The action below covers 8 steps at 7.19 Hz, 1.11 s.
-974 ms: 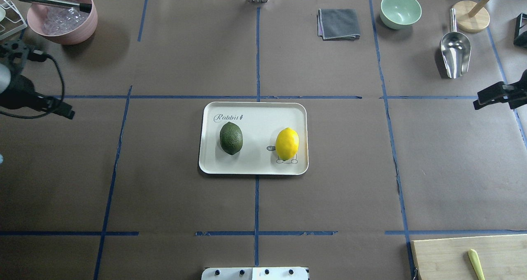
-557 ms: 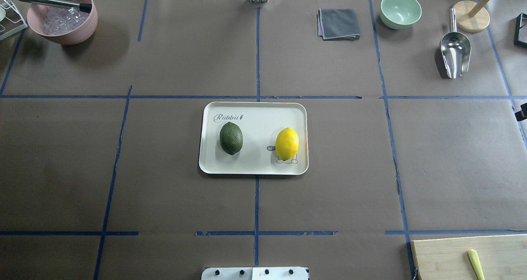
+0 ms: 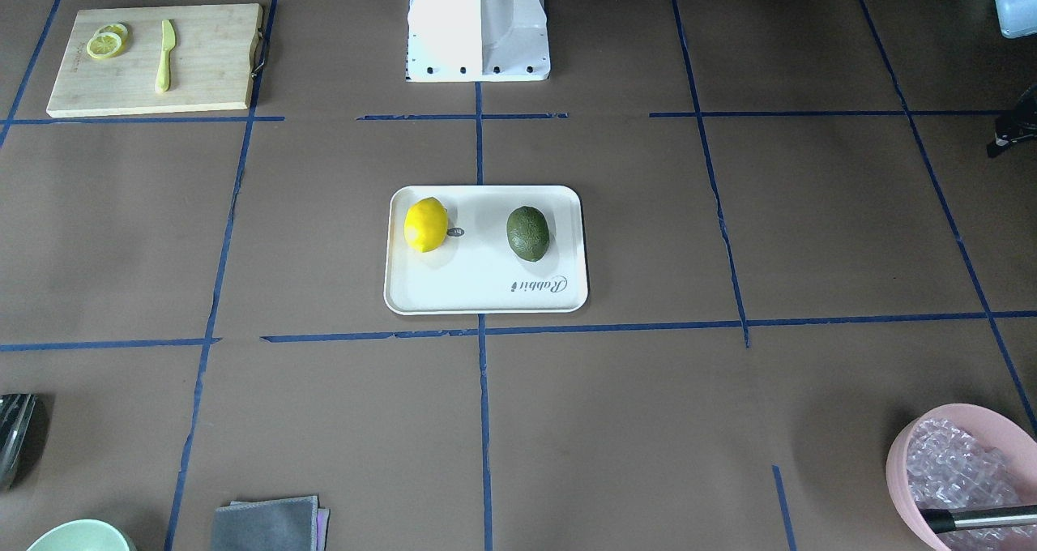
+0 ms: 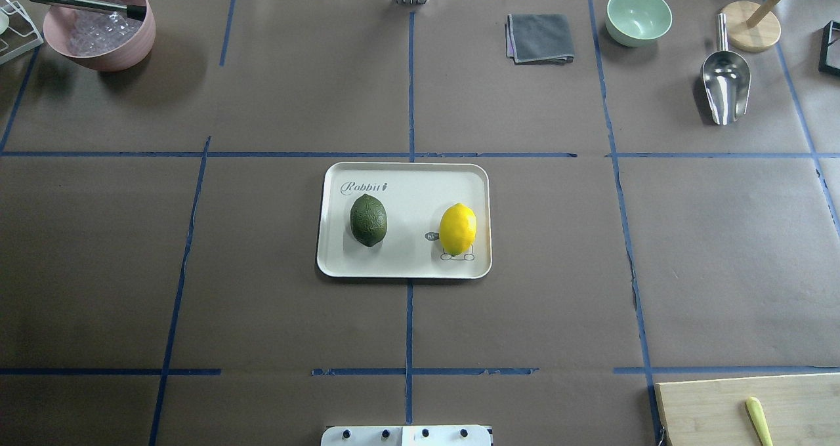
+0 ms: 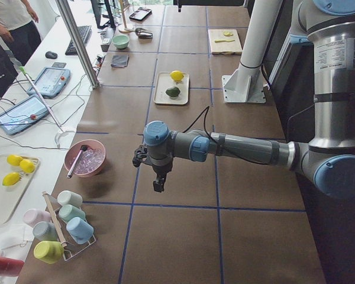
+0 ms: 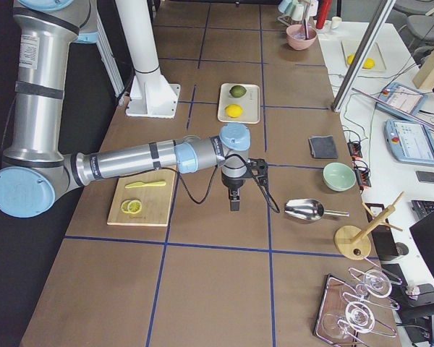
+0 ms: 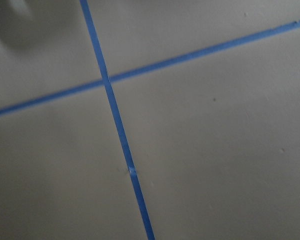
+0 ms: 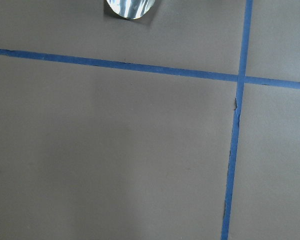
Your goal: Place all lemons on tray
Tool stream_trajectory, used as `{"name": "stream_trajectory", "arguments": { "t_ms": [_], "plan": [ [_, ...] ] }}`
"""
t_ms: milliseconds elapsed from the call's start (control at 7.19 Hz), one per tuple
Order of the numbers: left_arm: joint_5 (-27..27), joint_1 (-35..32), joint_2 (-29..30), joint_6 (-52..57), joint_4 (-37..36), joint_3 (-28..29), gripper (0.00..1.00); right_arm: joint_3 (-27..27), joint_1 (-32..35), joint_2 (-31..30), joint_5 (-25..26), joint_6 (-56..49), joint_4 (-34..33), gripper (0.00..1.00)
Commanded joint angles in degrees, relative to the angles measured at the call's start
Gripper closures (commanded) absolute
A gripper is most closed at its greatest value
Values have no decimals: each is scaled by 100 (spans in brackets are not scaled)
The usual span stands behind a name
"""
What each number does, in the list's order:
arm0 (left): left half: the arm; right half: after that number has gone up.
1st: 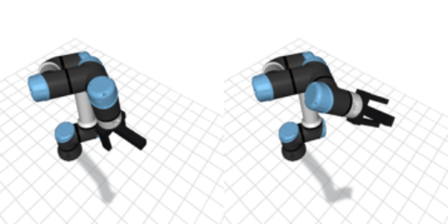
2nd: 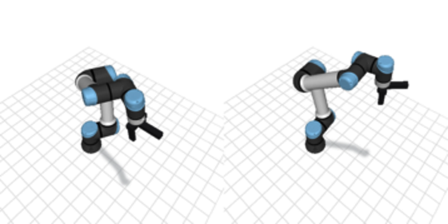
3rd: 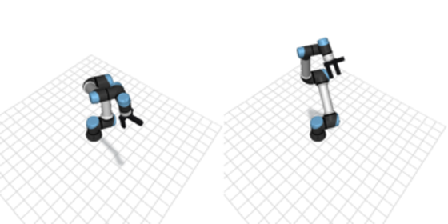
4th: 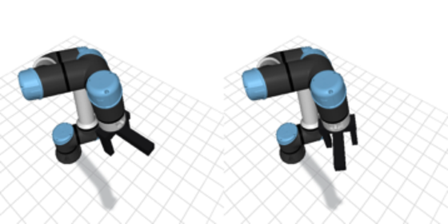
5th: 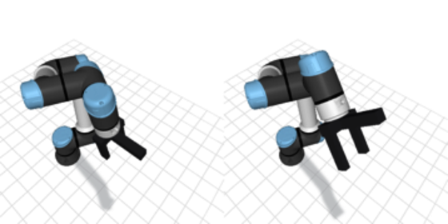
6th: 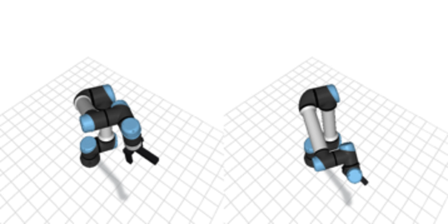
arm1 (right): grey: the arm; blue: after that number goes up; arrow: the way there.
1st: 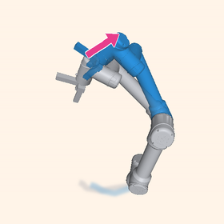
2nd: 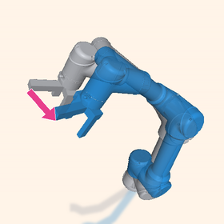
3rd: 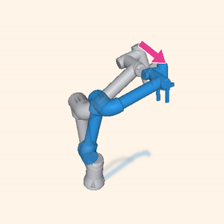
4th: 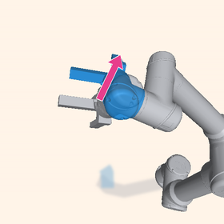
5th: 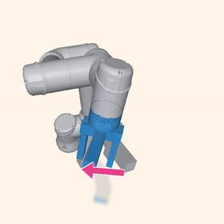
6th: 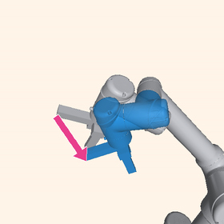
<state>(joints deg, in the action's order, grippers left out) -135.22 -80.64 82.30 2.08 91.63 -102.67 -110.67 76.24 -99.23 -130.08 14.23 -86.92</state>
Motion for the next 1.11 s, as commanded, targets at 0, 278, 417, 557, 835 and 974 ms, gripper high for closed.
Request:
{"name": "stream_trajectory", "arguments": {
  "t_ms": [0,278,417,557,835,974],
  "plan": [
    [-57,-40,-109,-32,-5,37,0,-25,5,-9,-61,-17,-26,0],
    [-83,-40,-118,-68,-5,45,0,-7,5,-9,-53,-17,-18,0],
    [-101,-40,-187,-59,12,-24,0,2,5,-9,-61,-17,-9,0],
    [-83,-40,-188,-59,4,62,0,-7,5,-9,-61,-17,0,0],
    [-74,-57,-179,-50,-49,-15,0,2,5,-9,-61,-17,18,0],
    [-66,-49,-179,-33,-58,28,0,-7,5,-9,-61,-17,18,0]
  ]
}}
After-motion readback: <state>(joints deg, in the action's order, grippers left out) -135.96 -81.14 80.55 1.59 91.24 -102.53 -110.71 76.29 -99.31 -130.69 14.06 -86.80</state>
